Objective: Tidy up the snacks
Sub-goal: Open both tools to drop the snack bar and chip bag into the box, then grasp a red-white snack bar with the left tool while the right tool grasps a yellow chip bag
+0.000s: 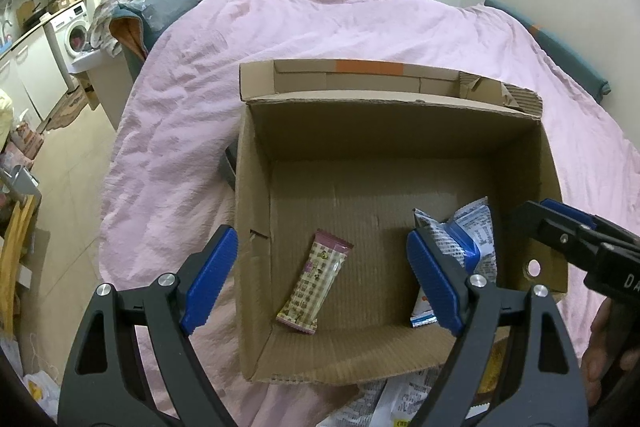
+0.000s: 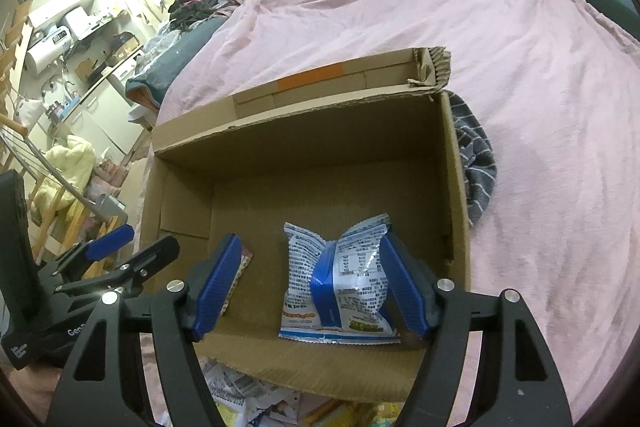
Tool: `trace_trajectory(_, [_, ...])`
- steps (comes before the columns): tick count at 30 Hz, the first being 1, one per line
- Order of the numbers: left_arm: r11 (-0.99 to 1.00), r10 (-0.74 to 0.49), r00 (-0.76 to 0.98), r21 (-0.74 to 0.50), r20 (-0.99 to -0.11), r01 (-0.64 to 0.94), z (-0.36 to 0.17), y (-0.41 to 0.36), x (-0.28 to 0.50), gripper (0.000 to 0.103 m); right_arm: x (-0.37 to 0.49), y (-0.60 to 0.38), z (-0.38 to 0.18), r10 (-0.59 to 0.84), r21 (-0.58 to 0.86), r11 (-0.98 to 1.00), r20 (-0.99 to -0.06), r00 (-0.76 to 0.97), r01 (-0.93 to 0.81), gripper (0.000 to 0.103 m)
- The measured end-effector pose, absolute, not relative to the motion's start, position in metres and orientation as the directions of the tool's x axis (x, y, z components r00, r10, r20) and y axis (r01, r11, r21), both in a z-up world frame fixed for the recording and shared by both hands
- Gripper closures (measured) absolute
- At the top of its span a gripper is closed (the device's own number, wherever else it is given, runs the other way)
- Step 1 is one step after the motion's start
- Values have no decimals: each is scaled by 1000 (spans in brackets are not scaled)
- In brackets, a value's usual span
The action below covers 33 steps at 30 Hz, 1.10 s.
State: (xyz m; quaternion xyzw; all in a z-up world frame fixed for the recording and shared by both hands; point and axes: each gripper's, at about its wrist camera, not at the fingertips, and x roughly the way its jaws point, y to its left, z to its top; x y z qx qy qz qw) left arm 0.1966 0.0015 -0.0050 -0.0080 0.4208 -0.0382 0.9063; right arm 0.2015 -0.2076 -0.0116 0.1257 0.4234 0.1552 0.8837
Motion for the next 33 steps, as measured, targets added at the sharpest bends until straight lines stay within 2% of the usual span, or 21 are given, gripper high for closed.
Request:
trace_trajectory(12, [997, -73, 677, -35, -733, 70, 19, 14, 161, 19, 163, -217, 12, 377, 357, 920, -689, 619, -163, 29])
trace_trajectory(22, [997, -72, 653, -31, -754, 74, 22, 33, 121, 19, 123, -224, 11, 369, 365, 921, -698, 614, -138, 29])
trace_trajectory(25, [996, -76, 637, -36, -767, 76, 20, 37, 112, 19, 112, -229, 11, 365, 372, 920, -698, 616, -124, 29])
trace_trajectory(33, [990, -139, 489, -140, -861, 34, -8, 67, 88, 19, 83, -247, 5, 329, 368, 928, -720, 611, -66, 29])
